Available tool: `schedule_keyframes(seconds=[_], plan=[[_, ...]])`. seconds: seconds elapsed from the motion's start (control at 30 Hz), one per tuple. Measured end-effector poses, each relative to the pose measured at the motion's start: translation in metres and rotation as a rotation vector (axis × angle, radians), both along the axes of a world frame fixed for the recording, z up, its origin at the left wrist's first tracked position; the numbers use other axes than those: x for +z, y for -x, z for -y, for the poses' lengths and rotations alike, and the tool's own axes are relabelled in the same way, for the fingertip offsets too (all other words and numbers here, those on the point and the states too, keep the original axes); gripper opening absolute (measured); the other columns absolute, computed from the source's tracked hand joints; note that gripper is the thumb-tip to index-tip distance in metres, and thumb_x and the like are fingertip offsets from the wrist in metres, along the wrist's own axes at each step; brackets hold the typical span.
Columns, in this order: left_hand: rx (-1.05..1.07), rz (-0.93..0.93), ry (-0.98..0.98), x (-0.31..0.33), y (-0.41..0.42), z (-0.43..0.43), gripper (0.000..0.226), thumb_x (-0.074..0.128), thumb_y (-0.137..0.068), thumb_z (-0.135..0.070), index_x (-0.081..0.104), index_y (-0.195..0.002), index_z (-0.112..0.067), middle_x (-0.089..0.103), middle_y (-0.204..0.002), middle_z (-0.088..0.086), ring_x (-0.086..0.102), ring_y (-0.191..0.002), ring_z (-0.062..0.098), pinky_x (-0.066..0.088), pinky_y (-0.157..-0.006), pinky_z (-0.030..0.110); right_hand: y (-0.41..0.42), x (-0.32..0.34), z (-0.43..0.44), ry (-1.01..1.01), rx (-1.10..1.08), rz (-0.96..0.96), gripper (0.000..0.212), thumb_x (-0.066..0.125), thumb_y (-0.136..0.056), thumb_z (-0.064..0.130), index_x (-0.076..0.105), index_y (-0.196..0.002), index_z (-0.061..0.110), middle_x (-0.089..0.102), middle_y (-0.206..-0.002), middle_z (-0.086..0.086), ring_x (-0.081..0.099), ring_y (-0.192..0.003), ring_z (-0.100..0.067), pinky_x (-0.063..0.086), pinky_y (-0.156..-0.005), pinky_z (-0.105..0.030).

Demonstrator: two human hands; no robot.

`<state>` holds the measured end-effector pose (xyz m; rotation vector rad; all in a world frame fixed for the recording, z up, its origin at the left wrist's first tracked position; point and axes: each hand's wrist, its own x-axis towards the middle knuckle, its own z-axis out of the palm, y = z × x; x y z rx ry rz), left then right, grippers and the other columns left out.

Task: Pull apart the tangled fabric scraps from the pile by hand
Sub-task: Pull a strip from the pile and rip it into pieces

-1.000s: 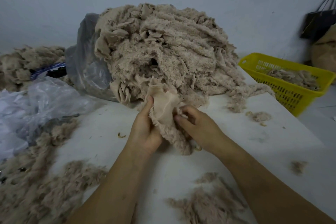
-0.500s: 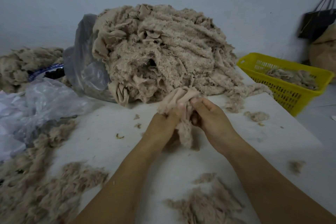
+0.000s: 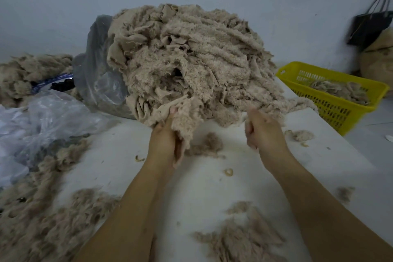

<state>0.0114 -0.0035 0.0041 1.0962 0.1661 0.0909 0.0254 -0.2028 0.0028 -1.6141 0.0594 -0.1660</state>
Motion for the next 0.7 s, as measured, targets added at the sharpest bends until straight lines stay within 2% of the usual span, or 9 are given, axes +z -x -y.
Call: schedule_keyframes(seconds=[0.07,0.13,0.2,0.27,0.4,0.5,0.57,0.63,0.7], plan=[[-0.067,0.003,0.080,0.001,0.004,0.005,0.036,0.053,-0.095,-0.043,0.072,-0.105,-0.014,0.072,-0.072,0.006,0.067,-0.052,0.015,0.050,-0.043,0.020,0.008,-0.002,-0.014,0.170,0.131,0.040,0.064,0.042,-0.080,0.083,0.053,-0.051,0.027,0.041,-0.048,0.006,0.034,-0.040,-0.010,0.032,-0.041,-0.020],[-0.102,0.025,0.118,-0.001,0.005,0.009,0.035,0.049,-0.101,-0.035,0.067,-0.117,-0.010,0.076,-0.100,0.006,0.074,-0.085,0.018,0.059,-0.066,0.029,0.012,-0.006,-0.025,0.249,0.209,0.142,0.062,0.036,-0.074,0.090,0.061,-0.071,0.034,0.053,-0.065,0.012,0.047,-0.053,-0.005,0.039,-0.052,-0.014],[-0.159,0.042,0.084,0.000,0.008,0.012,0.032,0.048,-0.103,-0.033,0.069,-0.114,-0.011,0.076,-0.100,0.006,0.073,-0.086,0.018,0.058,-0.064,0.029,0.014,-0.005,-0.033,0.224,0.266,0.160,0.054,0.038,-0.072,0.090,0.058,-0.093,0.045,0.058,-0.084,0.028,0.054,-0.068,0.006,0.043,-0.064,-0.008],[-0.243,0.043,0.004,-0.001,0.010,0.015,0.037,0.051,-0.099,-0.039,0.068,-0.116,-0.010,0.076,-0.104,0.008,0.074,-0.090,0.020,0.059,-0.064,0.030,0.016,-0.007,-0.036,0.176,0.341,0.120,0.052,0.046,-0.073,0.085,0.055,-0.107,0.047,0.060,-0.097,0.037,0.060,-0.085,0.012,0.046,-0.072,-0.007],[-0.366,0.052,-0.243,-0.012,0.014,0.021,0.043,0.061,-0.091,-0.054,0.077,-0.099,-0.015,0.074,-0.100,0.018,0.068,-0.087,0.043,0.060,-0.072,0.043,0.015,-0.010,-0.037,0.139,0.371,0.052,0.044,0.062,-0.082,0.062,0.064,-0.110,0.028,0.074,-0.101,0.009,0.070,-0.095,-0.009,0.055,-0.088,-0.031],[-0.345,0.030,-0.343,-0.013,0.011,0.020,0.062,0.052,-0.083,-0.072,0.075,-0.076,-0.015,0.062,-0.063,0.016,0.050,-0.054,0.027,0.042,-0.047,0.024,0.014,-0.007,-0.033,0.134,0.315,0.066,0.012,0.062,-0.092,0.038,0.064,-0.098,0.027,0.072,-0.079,0.020,0.067,-0.075,0.004,0.050,-0.068,-0.012],[-0.312,-0.006,-0.304,-0.013,0.007,0.018,0.069,0.047,-0.083,-0.076,0.078,-0.084,-0.015,0.068,-0.074,0.021,0.057,-0.060,0.028,0.047,-0.054,0.028,0.012,-0.005,-0.029,0.127,0.307,0.052,0.009,0.057,-0.098,0.026,0.066,-0.099,0.024,0.074,-0.083,0.016,0.068,-0.083,-0.001,0.051,-0.073,-0.014],[-0.243,0.001,-0.360,-0.014,0.005,0.017,0.065,0.042,-0.082,-0.077,0.079,-0.089,-0.024,0.075,-0.094,0.015,0.067,-0.078,0.026,0.052,-0.071,0.034,0.005,-0.002,-0.019,-0.081,0.256,0.085,0.021,0.049,-0.101,0.016,0.065,-0.110,0.004,0.072,-0.104,-0.010,0.066,-0.100,-0.024,0.052,-0.093,-0.035],[-0.197,0.096,-0.625,-0.015,0.007,0.017,0.052,0.038,-0.086,-0.075,0.075,-0.091,-0.039,0.074,-0.102,-0.013,0.068,-0.089,0.000,0.048,-0.078,0.014,-0.001,0.010,0.002,-0.564,0.095,0.171,0.034,0.048,-0.098,0.025,0.060,-0.117,-0.001,0.065,-0.115,-0.018,0.062,-0.106,-0.029,0.048,-0.098,-0.042]])
